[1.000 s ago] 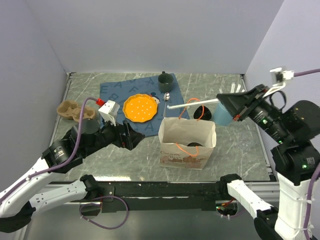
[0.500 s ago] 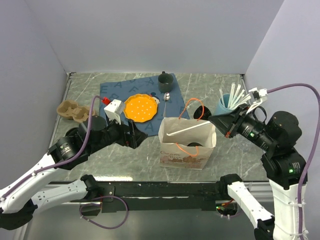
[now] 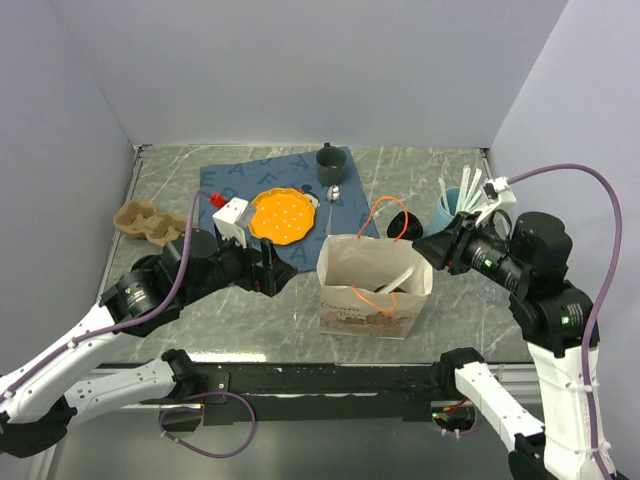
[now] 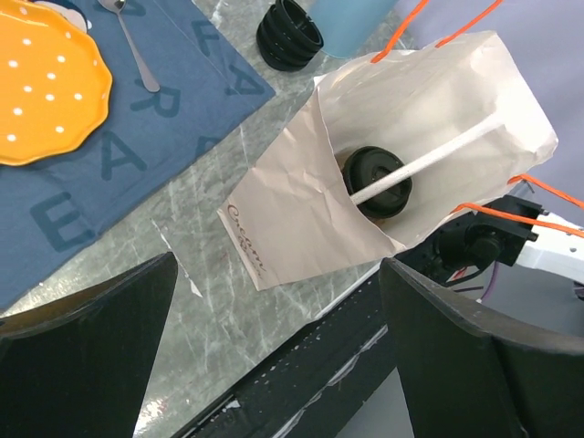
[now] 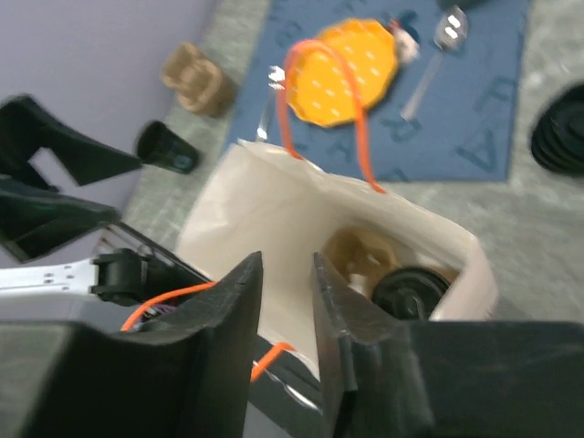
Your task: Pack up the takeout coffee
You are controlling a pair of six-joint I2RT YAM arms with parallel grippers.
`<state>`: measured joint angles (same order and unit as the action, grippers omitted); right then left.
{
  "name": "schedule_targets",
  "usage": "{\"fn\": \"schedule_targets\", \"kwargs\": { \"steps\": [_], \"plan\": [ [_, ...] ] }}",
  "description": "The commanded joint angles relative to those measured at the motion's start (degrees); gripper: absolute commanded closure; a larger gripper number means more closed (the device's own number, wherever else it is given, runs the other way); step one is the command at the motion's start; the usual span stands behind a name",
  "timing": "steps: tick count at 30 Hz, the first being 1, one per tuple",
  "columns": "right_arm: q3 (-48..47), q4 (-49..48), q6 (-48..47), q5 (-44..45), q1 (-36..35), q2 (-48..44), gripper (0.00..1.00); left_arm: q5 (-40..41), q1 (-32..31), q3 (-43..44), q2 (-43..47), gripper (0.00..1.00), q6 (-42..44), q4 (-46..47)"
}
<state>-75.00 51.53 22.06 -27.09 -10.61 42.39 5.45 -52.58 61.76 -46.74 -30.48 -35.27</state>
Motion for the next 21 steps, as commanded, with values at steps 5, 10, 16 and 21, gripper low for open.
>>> {"fn": "schedule_targets", "kwargs": {
  "steps": [5,10,16,21],
  "plan": [
    [-16.39,13.06,-1.94,4.5,-0.11,8.39,0.35,1.75,-0.07,5.74,-0.9,0.01,2.97,0.99],
    [-23.78,17.99,-1.68,3.54,-0.11,11.22,0.0,2.19,-0.16,9.34,-1.07,0.01,3.41,1.51],
    [-25.63,17.91,3.15,3.1,-0.11,10.61,0.0,3.25,-0.16,10.58,1.21,0.03,3.67,4.32],
    [-21.86,15.54,5.35,1.61,-0.11,7.27,0.0,3.16,-0.07,10.75,3.85,0.03,2.45,6.44]
  ]
}}
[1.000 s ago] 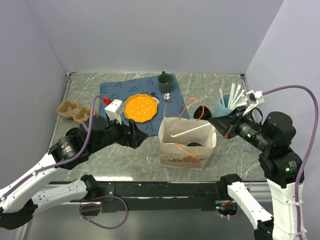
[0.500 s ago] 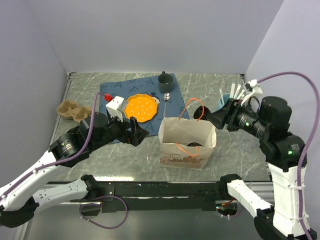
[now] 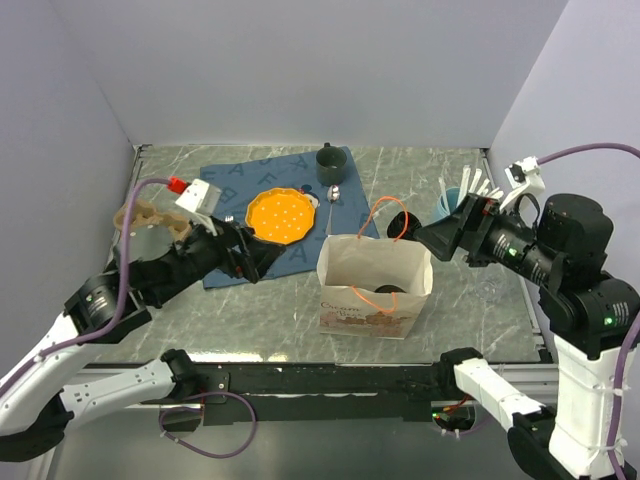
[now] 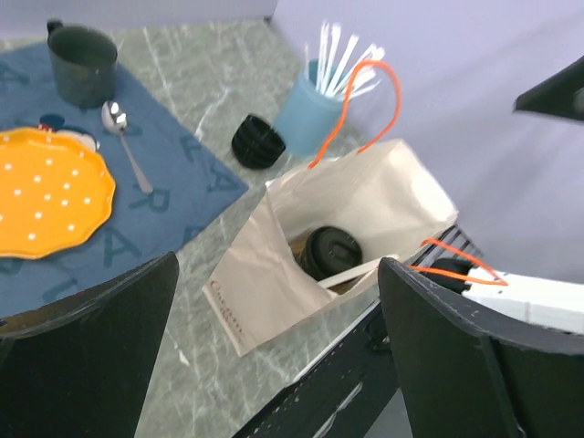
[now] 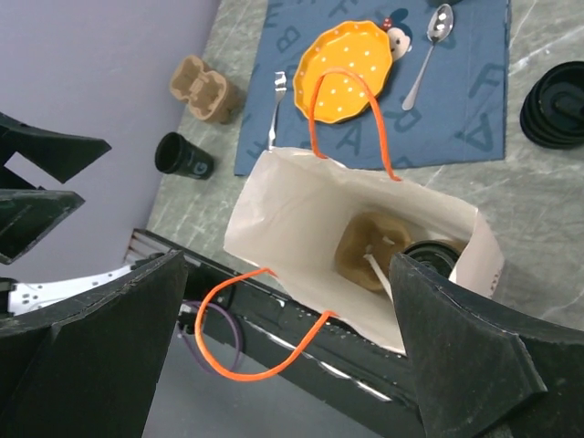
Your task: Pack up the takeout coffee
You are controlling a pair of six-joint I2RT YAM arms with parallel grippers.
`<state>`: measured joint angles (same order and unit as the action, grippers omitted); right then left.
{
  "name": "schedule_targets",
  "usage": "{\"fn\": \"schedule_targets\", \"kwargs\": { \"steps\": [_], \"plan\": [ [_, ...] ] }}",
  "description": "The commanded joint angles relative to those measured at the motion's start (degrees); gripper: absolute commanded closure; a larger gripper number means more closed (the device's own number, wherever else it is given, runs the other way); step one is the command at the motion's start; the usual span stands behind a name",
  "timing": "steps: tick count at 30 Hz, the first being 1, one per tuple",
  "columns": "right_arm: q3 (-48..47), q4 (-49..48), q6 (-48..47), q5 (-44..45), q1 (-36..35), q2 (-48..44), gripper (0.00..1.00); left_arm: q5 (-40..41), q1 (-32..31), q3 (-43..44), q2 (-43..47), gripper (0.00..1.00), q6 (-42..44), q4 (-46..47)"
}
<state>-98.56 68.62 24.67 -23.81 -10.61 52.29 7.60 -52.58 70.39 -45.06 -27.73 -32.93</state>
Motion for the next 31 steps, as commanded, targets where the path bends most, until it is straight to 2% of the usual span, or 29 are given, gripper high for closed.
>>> {"fn": "schedule_targets", "kwargs": {
  "steps": [1,7,15,31],
  "plan": [
    [2.84,-2.17,3.02,-1.94,-0.11,-4.03,0.0,0.93,-0.16,2.38,2.34,0.03,-1.01,4.1],
    [9.61,-6.65,3.9,-1.77,-0.11,-7.9,0.0,0.14,-0.16,3.08,3.57,0.03,-1.72,2.7],
    [8.83,-7.36,2.93,-1.5,-0.11,-6.94,0.0,1.63,-0.16,6.07,2.87,0.03,0.04,0.41],
    [11.46,-9.12,3.64,-1.59,-0.11,-9.31,0.0,1.11,-0.16,3.7,3.57,0.03,-0.84,2.69]
  ]
}}
